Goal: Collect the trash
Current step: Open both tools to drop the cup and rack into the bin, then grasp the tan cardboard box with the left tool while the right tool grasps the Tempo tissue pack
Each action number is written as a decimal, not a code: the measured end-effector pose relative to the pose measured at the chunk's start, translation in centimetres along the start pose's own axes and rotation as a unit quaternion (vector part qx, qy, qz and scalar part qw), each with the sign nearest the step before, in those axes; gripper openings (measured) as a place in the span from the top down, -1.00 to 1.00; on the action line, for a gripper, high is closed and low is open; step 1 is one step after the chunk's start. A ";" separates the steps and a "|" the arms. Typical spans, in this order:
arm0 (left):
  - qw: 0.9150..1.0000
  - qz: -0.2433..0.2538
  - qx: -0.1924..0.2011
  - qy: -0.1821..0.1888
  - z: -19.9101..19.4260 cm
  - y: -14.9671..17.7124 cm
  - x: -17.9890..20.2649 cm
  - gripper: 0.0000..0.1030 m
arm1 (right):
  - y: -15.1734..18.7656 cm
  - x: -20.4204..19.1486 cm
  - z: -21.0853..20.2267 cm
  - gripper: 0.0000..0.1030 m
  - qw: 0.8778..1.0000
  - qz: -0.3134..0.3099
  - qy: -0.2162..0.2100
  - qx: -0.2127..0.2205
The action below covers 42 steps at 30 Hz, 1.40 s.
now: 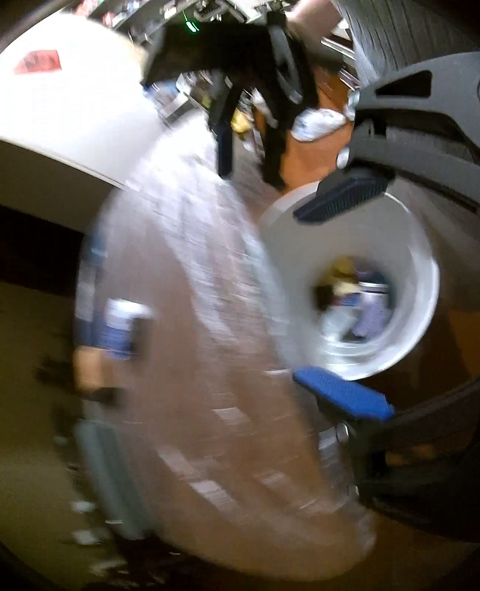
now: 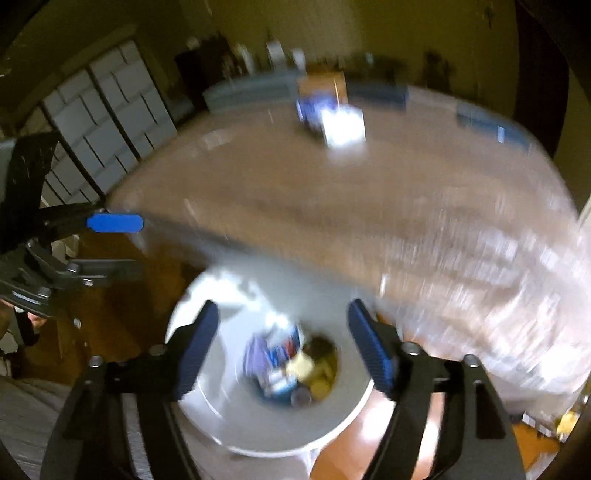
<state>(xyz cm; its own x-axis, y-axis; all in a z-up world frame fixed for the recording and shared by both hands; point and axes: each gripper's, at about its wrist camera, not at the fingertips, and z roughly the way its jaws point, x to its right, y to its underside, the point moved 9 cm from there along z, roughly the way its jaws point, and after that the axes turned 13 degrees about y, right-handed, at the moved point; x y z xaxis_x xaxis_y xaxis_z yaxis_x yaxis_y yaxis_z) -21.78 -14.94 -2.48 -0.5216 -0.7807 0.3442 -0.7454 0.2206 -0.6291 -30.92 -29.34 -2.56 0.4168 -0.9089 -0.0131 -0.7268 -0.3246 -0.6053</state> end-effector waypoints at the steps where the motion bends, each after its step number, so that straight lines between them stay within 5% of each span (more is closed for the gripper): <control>1: 1.000 0.010 0.017 -0.007 -0.9 -1.1 0.0 -0.93 | -1.3 0.1 -0.9 -0.69 1.000 0.000 0.003 0.023; 4: 0.996 0.033 0.066 -0.043 -2.6 -5.6 -1.4 -0.94 | -4.4 0.7 -1.3 -0.91 0.998 0.004 0.022 0.064; 7: 0.994 0.016 0.082 -0.072 -2.0 -9.9 -4.6 -0.94 | -7.2 1.6 0.7 -0.91 0.996 -0.005 0.051 0.073; 14: 0.997 -0.034 0.055 -0.052 5.1 -17.5 -10.9 -0.94 | -11.9 3.1 7.5 -0.91 0.997 -0.001 0.062 0.047; 20: 0.997 -0.052 0.017 -0.050 10.3 -20.9 -13.6 -0.94 | -14.3 3.5 11.1 -0.91 0.997 -0.010 0.069 0.031; 30: 0.996 -0.061 -0.010 -0.058 13.7 -21.8 -16.1 -0.90 | -16.2 3.1 14.5 -0.91 0.997 -0.036 0.069 0.011; 36: 0.996 -0.044 -0.024 -0.070 15.0 -21.9 -16.6 -0.48 | -16.6 2.7 15.8 -0.54 0.997 -0.043 0.058 -0.007; 40: 0.996 -0.042 -0.024 -0.069 15.2 -21.8 -16.7 -0.37 | -16.9 2.4 16.0 -0.08 0.997 -0.052 0.059 -0.005; 42: 0.997 -0.040 -0.026 -0.066 15.3 -21.9 -16.7 -0.34 | -17.0 2.2 15.8 -0.01 0.997 -0.054 0.054 -0.002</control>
<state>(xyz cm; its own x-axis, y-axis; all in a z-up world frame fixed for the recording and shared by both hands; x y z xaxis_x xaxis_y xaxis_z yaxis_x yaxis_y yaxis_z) 9.55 -15.68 -5.12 -0.4033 -0.8664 0.2945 -0.8044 0.1822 -0.5654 -8.99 -21.66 -4.88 0.4317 -0.8914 0.1379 -0.6832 -0.4229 -0.5953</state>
